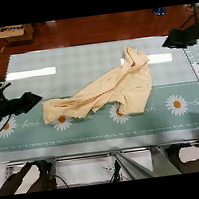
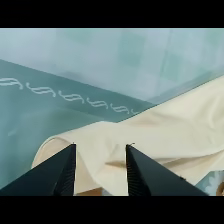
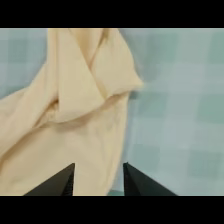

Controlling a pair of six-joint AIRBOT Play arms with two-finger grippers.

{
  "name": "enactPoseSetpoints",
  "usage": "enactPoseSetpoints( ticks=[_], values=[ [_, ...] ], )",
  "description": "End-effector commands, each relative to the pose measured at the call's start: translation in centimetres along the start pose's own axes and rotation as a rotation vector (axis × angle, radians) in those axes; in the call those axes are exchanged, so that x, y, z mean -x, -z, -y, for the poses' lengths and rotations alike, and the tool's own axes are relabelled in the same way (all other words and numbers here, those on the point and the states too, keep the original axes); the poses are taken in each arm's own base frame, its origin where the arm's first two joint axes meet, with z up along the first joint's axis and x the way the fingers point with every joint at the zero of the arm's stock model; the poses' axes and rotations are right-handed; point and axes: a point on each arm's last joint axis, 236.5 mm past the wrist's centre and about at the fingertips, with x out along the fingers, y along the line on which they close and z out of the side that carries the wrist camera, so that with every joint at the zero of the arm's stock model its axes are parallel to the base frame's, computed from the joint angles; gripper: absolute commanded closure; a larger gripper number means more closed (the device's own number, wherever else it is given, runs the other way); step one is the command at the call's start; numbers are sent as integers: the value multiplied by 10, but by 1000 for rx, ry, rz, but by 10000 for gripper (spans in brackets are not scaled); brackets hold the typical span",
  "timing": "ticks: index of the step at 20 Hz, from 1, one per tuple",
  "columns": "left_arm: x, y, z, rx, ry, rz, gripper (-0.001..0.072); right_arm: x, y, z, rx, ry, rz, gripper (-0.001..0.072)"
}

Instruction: Fold the shirts.

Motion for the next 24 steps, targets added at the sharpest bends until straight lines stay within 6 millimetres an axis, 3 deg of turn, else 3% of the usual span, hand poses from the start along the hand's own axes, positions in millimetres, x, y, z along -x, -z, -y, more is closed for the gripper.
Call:
enactPoseSetpoints(
  ticks=[1,2,4,6,10,15,20,21,23,24],
  values=[
    [22,38,-43,-46,-118,-193,314,25,18,35,-39,70,-38,317],
    [21,59,-58,-40,-153,-258,306,25,21,40,-52,72,-42,317],
    [12,90,-70,-33,-165,-336,152,19,28,44,-66,69,-63,317],
    [2,107,-76,-45,-152,-364,152,11,37,44,-76,56,-87,317],
    [-10,96,-83,-33,-159,-304,152,-2,52,42,-89,28,-129,317],
    [-28,75,-65,-6,-58,-216,152,-7,64,39,-99,8,-168,317],
    [-54,103,-64,-14,-33,-350,160,-5,73,33,-103,-17,-211,317],
    [-59,112,-61,-32,-25,-388,216,-5,76,30,-105,-29,-221,317],
    [-67,126,-57,-44,-16,-447,657,-3,79,24,-107,-52,-237,315],
    [-68,130,-56,-43,-11,-465,687,-2,82,25,-103,-52,-249,291]
  ],
)
